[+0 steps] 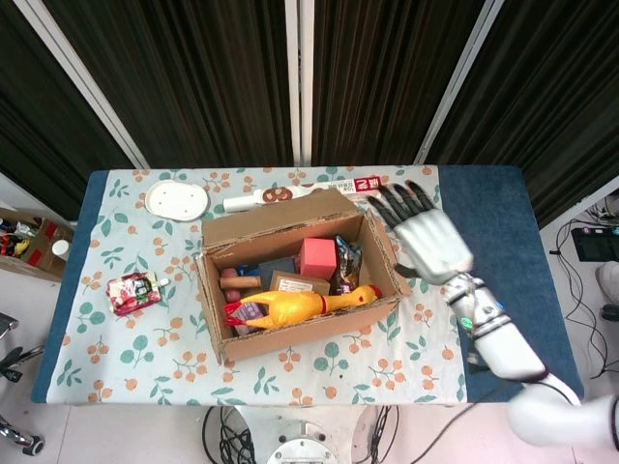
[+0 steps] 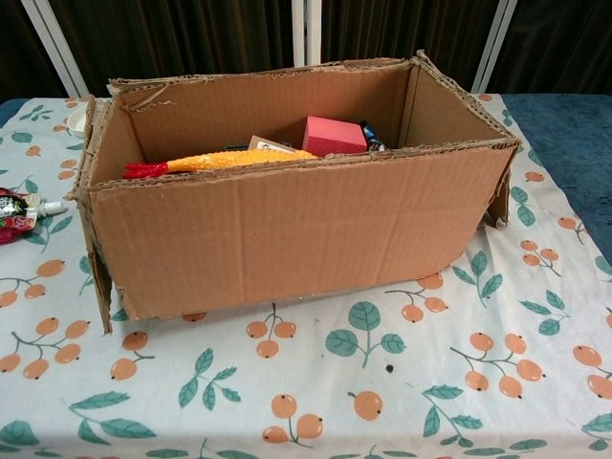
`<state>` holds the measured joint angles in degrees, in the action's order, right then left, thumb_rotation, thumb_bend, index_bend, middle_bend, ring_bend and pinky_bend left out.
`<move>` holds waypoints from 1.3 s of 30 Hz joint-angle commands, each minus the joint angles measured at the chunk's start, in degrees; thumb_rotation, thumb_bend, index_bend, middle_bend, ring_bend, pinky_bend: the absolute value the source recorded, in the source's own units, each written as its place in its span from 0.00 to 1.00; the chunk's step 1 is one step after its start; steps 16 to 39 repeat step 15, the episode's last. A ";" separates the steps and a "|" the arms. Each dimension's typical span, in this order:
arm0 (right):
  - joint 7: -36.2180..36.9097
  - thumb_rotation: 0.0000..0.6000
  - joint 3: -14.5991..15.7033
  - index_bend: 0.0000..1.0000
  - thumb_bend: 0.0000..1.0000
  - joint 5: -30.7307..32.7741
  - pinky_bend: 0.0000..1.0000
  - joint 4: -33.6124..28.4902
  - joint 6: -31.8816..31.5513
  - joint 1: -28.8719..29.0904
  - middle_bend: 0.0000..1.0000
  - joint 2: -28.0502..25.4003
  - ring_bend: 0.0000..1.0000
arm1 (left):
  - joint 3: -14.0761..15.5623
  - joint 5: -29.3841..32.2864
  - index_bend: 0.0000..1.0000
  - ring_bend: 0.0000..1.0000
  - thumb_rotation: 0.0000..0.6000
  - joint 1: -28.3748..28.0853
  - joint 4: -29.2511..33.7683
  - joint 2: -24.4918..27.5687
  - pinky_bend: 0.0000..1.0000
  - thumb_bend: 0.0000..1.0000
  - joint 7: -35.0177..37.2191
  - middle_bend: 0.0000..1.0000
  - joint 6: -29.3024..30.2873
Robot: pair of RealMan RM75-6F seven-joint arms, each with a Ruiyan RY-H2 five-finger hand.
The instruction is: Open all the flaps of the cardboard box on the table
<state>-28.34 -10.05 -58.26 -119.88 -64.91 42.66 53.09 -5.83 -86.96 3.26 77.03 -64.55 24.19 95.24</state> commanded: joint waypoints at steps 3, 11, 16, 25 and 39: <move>14.75 1.00 15.96 0.00 0.05 -15.24 0.00 2.69 -15.85 -24.66 0.00 -3.01 0.00 | 3.54 -6.70 0.01 0.07 1.00 -1.22 -0.55 1.54 0.17 0.01 -4.07 0.05 0.52; 19.01 1.00 17.40 0.00 0.06 -21.06 0.00 11.20 -21.55 -32.56 0.00 4.34 0.00 | 6.17 -8.37 0.03 0.07 0.82 -2.36 1.01 1.58 0.17 0.01 -8.40 0.05 -2.70; 19.30 1.00 16.00 0.00 0.07 -21.25 0.00 12.97 -21.81 -33.32 0.00 5.56 0.00 | 6.89 -8.09 0.04 0.07 0.81 -2.89 0.93 1.54 0.17 0.02 -8.37 0.05 -4.38; 19.30 1.00 16.00 0.00 0.07 -21.25 0.00 12.97 -21.81 -33.32 0.00 5.56 0.00 | 6.89 -8.09 0.04 0.07 0.81 -2.89 0.93 1.54 0.17 0.02 -8.37 0.05 -4.38; 19.30 1.00 16.00 0.00 0.07 -21.25 0.00 12.97 -21.81 -33.32 0.00 5.56 0.00 | 6.89 -8.09 0.04 0.07 0.81 -2.89 0.93 1.54 0.17 0.02 -8.37 0.05 -4.38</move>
